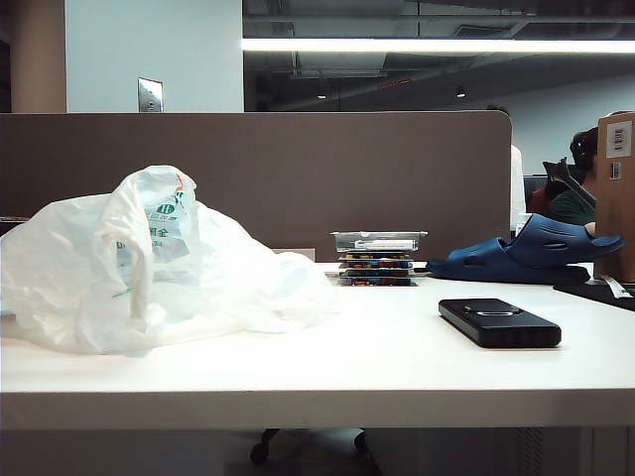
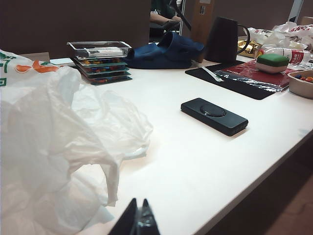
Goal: Put the power bank into the bag.
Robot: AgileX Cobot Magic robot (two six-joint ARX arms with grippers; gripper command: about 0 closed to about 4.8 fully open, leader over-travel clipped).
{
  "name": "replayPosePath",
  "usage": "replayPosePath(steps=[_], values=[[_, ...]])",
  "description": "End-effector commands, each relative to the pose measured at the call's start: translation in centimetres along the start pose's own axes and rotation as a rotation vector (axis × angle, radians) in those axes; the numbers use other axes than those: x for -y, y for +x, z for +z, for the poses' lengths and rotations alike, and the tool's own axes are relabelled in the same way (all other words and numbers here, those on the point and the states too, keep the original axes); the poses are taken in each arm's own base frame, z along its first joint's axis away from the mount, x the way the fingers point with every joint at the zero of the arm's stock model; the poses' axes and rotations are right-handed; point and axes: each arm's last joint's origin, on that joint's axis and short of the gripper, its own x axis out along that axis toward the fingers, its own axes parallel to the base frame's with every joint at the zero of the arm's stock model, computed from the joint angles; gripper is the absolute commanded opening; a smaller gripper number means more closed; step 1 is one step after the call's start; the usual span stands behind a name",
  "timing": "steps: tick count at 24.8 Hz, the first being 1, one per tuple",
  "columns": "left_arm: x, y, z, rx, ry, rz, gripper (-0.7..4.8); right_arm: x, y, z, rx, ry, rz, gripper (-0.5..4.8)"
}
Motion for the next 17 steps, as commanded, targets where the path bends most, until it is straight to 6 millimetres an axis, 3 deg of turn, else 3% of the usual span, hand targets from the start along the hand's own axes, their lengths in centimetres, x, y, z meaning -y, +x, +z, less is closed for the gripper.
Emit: replayPosePath(steps=[1,10,12,17], values=[[0.0,0.0,0.1,0.006,0.002,-0.006,-0.06,-0.1,0.6,2.1,-0.122,0.021,0.049,-0.06],[0.0,0.0,0.1,0.006,0.002,-0.005,-0.06,-0.2,5.0,7.6,-0.356,0.138,0.110,-0.06],[0.0,0.0,0.1,0.006,0.002,-0.005,-0.06,-1.2,7.3,8.6,-0.454,0.124,0.140,-0.06],[0.0,0.0,0.1,0.006,0.002,-0.005,-0.06,-3.2,12.1,8.8,-0.578,0.097,0.172,-0.01]])
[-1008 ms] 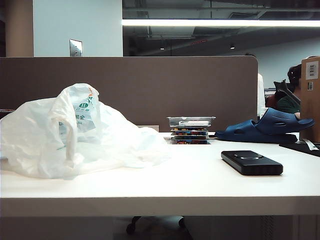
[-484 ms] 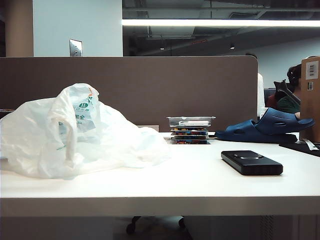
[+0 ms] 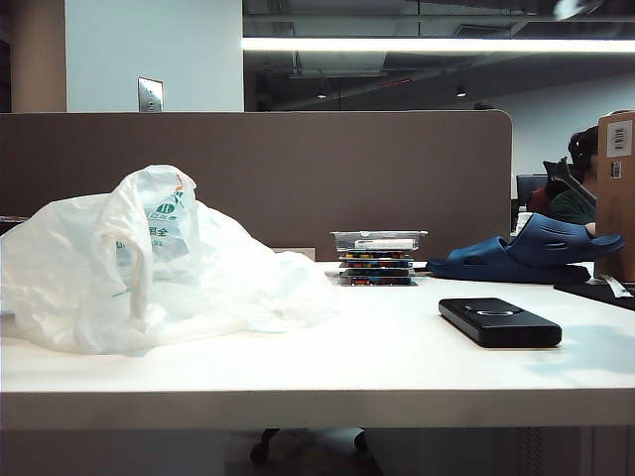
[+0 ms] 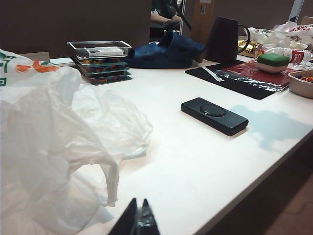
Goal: Put the power bank into the bag.
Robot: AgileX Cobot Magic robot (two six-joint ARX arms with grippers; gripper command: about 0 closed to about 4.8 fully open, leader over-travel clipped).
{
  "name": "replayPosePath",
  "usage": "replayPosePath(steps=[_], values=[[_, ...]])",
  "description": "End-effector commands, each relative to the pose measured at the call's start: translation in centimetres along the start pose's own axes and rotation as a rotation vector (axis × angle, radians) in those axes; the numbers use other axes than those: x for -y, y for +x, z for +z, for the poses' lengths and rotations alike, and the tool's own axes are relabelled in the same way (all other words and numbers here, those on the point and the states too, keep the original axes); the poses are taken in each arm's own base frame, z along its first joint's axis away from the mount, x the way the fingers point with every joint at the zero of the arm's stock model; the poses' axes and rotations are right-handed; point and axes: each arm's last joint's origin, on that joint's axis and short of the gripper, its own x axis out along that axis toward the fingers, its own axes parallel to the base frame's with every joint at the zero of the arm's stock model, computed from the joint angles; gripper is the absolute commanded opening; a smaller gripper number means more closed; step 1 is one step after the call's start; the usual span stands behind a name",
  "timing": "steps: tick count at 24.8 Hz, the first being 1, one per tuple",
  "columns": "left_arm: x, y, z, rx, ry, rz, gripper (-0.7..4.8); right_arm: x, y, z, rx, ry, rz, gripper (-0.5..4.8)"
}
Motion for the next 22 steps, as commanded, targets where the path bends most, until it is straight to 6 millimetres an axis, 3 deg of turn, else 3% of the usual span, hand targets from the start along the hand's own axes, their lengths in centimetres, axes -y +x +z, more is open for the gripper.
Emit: replayPosePath(steps=[1,6,9,15,16,17,19,22], values=[[0.0,0.0,0.1,0.006,0.002,-0.005,-0.06,-0.2,2.5,1.3,-0.062,0.033,0.003,0.32],[0.0,0.0,0.1,0.006,0.002,-0.005,-0.06,0.1,7.5,2.5,-0.191,0.059,-0.011,0.71],[0.0,0.0,0.1,0.006,0.002,-0.001,-0.06,0.3,10.7,3.0,-0.238,0.051,-0.064,1.59],[0.0,0.0,0.1,0.006,0.002,-0.001,-0.06,0.9,14.2,3.7,-0.253,0.049,-0.110,2.41],[0.0,0.0,0.1,0.006,0.002,-0.001,-0.06,1.0,14.5,3.8,-0.251,0.048,-0.119,2.68],[0.0,0.0,0.1,0.006,0.002,-0.001,-0.06,1.2,15.1,3.9,-0.246,0.043,-0.147,3.60],[0.0,0.0,0.1,0.006,0.002,-0.001,-0.06,1.0,16.1,4.0,-0.245,0.030,-0.164,4.79],[0.0,0.0,0.1,0.006,0.002,0.000,-0.06,0.6,17.7,4.1,-0.246,0.016,-0.158,4.79]])
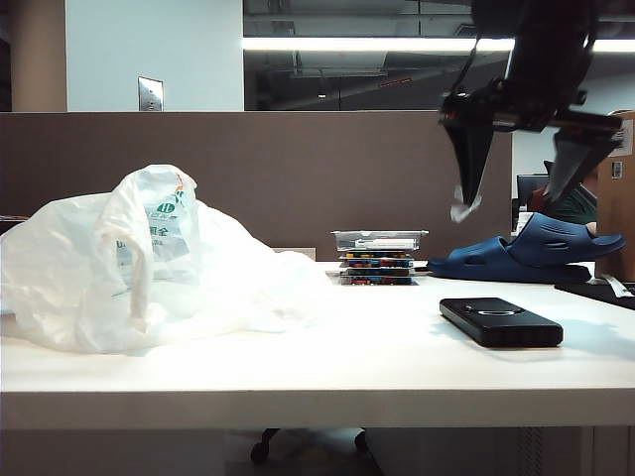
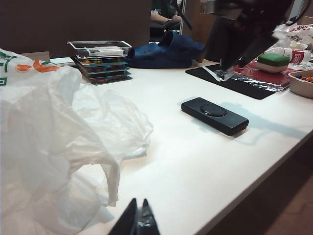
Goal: Put the power bank into the bag.
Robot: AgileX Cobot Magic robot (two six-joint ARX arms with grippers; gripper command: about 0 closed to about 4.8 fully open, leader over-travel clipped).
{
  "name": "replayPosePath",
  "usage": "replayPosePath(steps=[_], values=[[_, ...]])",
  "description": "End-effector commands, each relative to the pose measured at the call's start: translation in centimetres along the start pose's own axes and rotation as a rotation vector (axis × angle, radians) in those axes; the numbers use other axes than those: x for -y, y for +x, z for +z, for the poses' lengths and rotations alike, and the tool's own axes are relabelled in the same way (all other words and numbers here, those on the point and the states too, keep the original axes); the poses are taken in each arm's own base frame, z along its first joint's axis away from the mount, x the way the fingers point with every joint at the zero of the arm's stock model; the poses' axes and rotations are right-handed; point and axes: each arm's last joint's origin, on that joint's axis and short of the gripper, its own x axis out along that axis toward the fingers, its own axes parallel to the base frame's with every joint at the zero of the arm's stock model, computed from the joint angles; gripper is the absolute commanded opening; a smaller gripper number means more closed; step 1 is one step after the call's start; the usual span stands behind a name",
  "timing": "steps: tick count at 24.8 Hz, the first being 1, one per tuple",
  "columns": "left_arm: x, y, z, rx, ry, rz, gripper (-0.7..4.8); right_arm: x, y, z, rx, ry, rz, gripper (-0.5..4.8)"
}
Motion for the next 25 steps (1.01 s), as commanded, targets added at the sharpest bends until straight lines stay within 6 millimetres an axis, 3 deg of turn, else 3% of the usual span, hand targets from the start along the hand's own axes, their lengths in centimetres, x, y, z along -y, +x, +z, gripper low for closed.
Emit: replayPosePath(steps=[1,6,11,25], values=[[0.0,0.0,0.1,0.006,0.002,-0.001,-0.06,-0.8,0.9,0.5,0.023,-0.017,0.005,4.79],[0.0,0.0,0.1,0.006,0.002,-0.001,-0.06,-2.0,3.5,0.9,0.007,-0.031,-0.047,4.79],[0.0,0.0,0.1,0.006,0.002,-0.001,-0.06,-1.9,6.2,1.1,-0.043,-0.010,-0.092,4.79],[0.0,0.0,0.1,0.006,0.002,-0.001,-0.06,-2.0,6.7,1.6,0.020,0.124,-0.082,4.79]])
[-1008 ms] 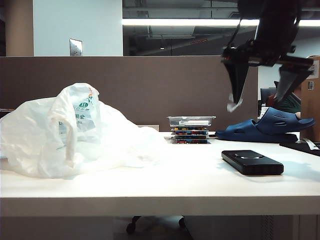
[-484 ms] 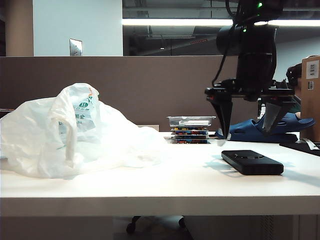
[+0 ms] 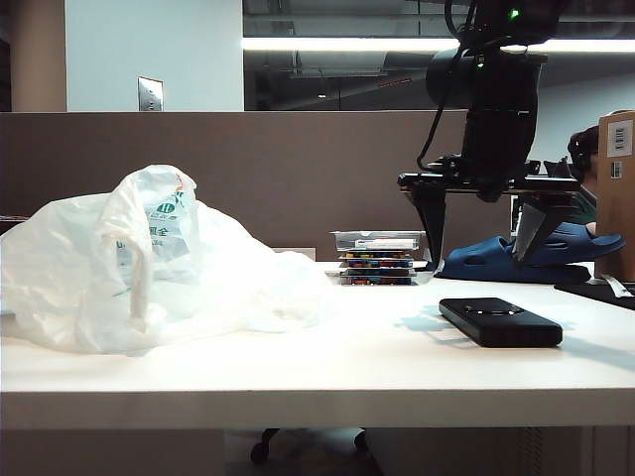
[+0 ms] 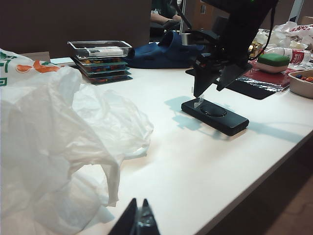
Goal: Put the power bank into the bag.
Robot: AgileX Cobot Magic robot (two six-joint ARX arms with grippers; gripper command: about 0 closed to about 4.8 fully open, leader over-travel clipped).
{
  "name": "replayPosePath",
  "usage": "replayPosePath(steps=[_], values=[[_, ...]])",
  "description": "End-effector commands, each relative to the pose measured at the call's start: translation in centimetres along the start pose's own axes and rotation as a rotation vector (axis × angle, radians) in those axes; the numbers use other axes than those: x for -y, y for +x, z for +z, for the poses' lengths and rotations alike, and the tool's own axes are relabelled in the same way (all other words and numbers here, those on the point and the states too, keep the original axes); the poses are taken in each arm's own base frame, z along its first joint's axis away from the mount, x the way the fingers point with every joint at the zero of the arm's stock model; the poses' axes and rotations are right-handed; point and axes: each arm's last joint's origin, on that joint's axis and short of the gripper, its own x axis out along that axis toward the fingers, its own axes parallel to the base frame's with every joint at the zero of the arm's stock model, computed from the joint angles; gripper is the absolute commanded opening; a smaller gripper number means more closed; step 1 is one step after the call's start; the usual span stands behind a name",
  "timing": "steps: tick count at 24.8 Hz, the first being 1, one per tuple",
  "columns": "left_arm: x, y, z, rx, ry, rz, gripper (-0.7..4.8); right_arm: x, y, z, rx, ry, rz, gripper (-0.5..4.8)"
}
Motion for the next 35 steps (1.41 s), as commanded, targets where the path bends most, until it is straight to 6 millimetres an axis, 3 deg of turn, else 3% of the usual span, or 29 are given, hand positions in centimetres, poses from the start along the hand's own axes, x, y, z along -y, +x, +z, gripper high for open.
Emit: replayPosePath(steps=[1,10,24,35], values=[[0.0,0.0,0.1,0.006,0.002,-0.001,-0.06,0.0,0.2,-0.2,0.004,0.017,-0.001,4.79],[0.0,0.0,0.1,0.006,0.002,-0.001,-0.06,0.3,2.2,-1.6,-0.034,0.016,0.001,4.79],[0.0,0.0,0.1,0.006,0.002,-0.001,-0.06,0.2,2.3,-1.2,0.019,0.020,0.013,4.79],[0.0,0.0,0.1,0.006,0.002,-0.001,-0.06,0.4,3.6,-1.5,-0.031,0.013,-0.007,4.79]])
